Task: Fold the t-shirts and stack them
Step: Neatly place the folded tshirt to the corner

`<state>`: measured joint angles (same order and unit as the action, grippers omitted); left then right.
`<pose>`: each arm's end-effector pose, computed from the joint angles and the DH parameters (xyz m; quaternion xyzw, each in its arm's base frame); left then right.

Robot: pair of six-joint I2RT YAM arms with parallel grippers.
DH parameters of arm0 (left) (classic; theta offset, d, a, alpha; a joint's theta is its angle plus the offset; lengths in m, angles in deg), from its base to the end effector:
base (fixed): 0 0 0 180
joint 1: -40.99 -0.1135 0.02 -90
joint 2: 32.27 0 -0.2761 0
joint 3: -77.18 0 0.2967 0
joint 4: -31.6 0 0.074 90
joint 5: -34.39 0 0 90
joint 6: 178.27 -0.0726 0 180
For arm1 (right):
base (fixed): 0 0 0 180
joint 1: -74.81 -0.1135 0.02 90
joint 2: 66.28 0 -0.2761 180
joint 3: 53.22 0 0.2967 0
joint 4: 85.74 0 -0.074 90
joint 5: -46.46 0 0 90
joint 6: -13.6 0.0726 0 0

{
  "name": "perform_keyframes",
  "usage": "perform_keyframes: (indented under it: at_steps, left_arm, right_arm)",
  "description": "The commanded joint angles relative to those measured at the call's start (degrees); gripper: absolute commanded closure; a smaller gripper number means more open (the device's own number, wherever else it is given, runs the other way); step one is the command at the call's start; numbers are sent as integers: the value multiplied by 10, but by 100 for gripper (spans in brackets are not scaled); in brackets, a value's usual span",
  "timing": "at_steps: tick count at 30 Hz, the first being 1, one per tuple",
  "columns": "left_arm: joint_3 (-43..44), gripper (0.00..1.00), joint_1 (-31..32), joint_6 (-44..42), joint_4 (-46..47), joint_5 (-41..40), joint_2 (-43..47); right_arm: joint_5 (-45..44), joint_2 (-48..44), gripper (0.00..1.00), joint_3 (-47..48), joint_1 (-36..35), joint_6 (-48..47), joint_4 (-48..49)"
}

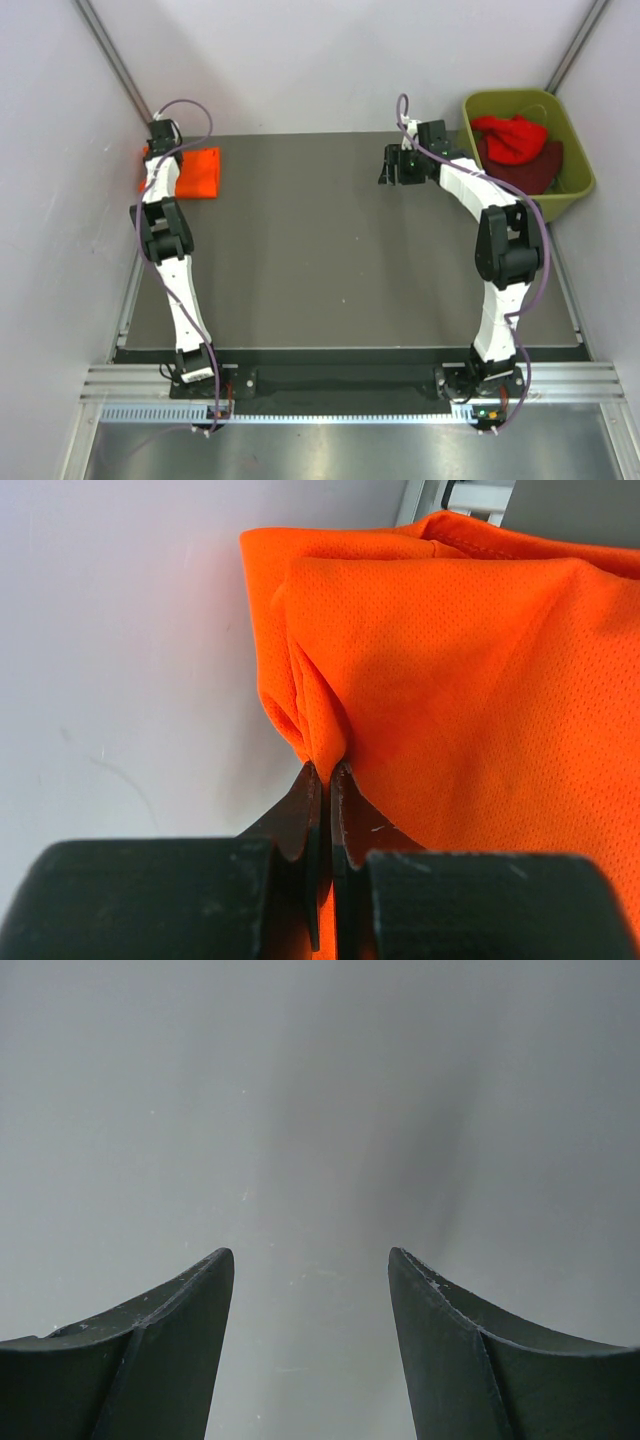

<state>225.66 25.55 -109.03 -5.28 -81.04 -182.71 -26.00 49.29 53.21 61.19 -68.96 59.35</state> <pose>0.6331 0.2072 0.1520 -0.0541 0.8833 0.3196 0.3387 0.5148 0.1473 0.2158 -0.1085 0.9054 0.2085 0.3536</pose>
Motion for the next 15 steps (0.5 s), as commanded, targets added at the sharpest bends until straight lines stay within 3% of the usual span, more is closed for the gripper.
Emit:
perform_keyframes:
  at_steps: [1, 14, 15]
  left_arm:
    - [29, 100, -6, -7, 50, -13, -10]
    - [56, 100, -5, 3, 68, -27, -41]
    - [55, 83, -4, 4, 69, -37, -40]
  right_arm:
    - [-5, -36, 36, 4, -12, -11, 15]
    - [-11, -27, 36, 12, -27, -15, 14]
    - [-12, -27, 36, 12, -27, -15, 13]
